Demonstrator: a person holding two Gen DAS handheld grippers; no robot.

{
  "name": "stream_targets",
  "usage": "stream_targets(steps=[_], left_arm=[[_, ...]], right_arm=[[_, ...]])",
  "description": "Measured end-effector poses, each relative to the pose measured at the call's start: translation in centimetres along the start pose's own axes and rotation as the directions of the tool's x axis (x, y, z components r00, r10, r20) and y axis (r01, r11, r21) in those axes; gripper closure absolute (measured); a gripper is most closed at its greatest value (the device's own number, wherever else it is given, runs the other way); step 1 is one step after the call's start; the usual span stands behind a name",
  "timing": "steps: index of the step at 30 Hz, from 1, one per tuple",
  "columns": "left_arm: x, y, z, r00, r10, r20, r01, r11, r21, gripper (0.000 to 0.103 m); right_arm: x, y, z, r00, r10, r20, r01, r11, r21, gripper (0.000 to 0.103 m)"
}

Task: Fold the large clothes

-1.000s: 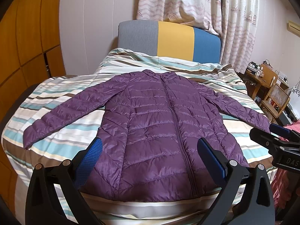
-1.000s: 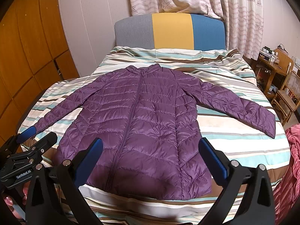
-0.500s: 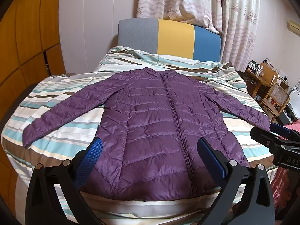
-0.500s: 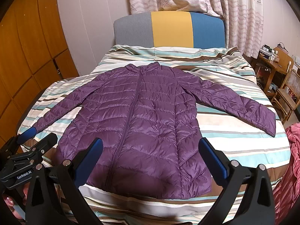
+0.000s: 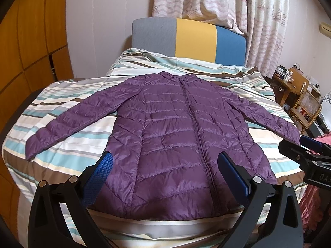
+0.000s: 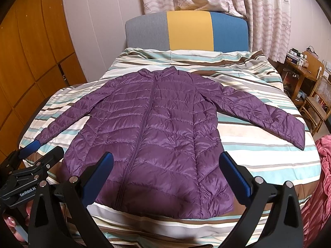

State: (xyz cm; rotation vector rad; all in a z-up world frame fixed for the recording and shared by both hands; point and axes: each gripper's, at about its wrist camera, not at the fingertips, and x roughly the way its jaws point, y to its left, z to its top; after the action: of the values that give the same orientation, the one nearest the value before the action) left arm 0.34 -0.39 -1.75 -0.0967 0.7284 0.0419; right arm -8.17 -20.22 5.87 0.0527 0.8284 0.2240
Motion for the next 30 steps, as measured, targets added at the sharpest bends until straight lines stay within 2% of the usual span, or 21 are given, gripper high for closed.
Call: stream_targets(steps=[16, 22, 30], left_arm=[[1.1, 0.4, 0.1, 0.998, 0.05, -0.044, -0.05, 0.999, -0.013, 0.003], [2.1, 0.7, 0.3, 0.994, 0.099, -0.05, -0.099, 0.995, -0.008, 0.003], [5.7, 1.6, 1.0, 0.98, 0.179, -0.084, -0.18, 0.984, 0.004, 0.003]], right_arm=[[1.3, -0.2, -0.2, 0.999, 0.009, -0.041, -0.008, 1.0, 0.021, 0.002], [2.0, -0.7, -0.2, 1.0, 0.003, -0.03, -0.003, 1.0, 0.025, 0.002], [5.6, -5.0, 0.2, 0.999, 0.007, -0.037, -0.002, 0.992, 0.124, 0.002]])
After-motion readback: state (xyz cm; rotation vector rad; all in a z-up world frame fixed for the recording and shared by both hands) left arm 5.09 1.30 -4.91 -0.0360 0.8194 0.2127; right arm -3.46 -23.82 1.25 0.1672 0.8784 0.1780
